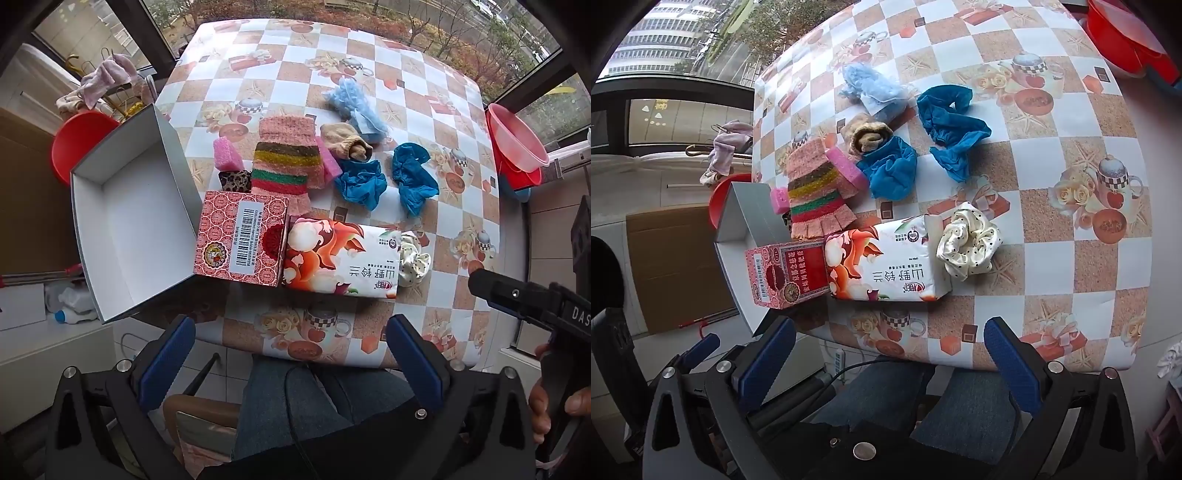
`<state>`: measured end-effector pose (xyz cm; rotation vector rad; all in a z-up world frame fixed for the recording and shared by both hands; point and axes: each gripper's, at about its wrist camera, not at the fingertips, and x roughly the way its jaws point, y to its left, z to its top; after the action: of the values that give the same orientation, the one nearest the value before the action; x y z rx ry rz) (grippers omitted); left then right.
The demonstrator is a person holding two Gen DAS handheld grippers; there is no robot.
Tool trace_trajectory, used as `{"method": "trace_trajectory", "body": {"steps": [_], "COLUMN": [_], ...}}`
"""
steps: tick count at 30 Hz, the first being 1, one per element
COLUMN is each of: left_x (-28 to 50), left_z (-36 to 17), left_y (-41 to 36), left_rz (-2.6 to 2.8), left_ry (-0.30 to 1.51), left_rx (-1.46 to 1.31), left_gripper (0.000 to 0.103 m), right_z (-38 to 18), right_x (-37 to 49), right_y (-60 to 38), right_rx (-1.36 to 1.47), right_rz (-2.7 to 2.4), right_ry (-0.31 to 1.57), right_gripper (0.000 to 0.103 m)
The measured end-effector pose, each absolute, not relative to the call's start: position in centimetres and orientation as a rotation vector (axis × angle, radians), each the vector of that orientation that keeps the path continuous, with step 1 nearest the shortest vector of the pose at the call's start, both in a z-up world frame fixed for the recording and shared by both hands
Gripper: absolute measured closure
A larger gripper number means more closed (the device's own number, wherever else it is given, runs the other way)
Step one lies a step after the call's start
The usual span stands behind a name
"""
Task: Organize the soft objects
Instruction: 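Move both tools toward the pink striped glove and blue rubber gloves, then grasp the pink striped knit glove with the left tool while the right tool grasps the blue rubber gloves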
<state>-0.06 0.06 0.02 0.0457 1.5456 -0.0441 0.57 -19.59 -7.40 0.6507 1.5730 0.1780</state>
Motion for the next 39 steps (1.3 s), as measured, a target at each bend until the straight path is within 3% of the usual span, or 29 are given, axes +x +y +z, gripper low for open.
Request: {"method": "trace_trajectory", "body": {"steps": [15, 25, 30, 39], "left_x": [1.5, 8.0, 11.9, 16.6], "left_z": [-1.3, -3.4, -6.0, -12.2], "left_y": [-0.4, -0.9, -0.8, 1.6], "left_rz": [-0.098, -0.151, -0.196, -0.221], "left_ry": [1.589, 1.559, 1.524, 1.643], "left_rx": [0.045, 0.089, 0.146, 0.113], "left_gripper": [0.0, 0.0, 0.0, 0.0], "right_z": [-8.8, -10.0, -11.3, -14.5], "right_x": [0.2, 1.4, 3.2, 7.1], "right_y": [-21.3, -22.4, -21.8, -21.5], "right_rx": [0.733, 0.757, 0.728, 0.707], "right_rz": [0.107, -0.004, -0.031, -0.098], "right_ry": [1.594, 1.593, 1.584, 1.582], "right_gripper": [0.0, 0.0, 0.0, 0.0]}}
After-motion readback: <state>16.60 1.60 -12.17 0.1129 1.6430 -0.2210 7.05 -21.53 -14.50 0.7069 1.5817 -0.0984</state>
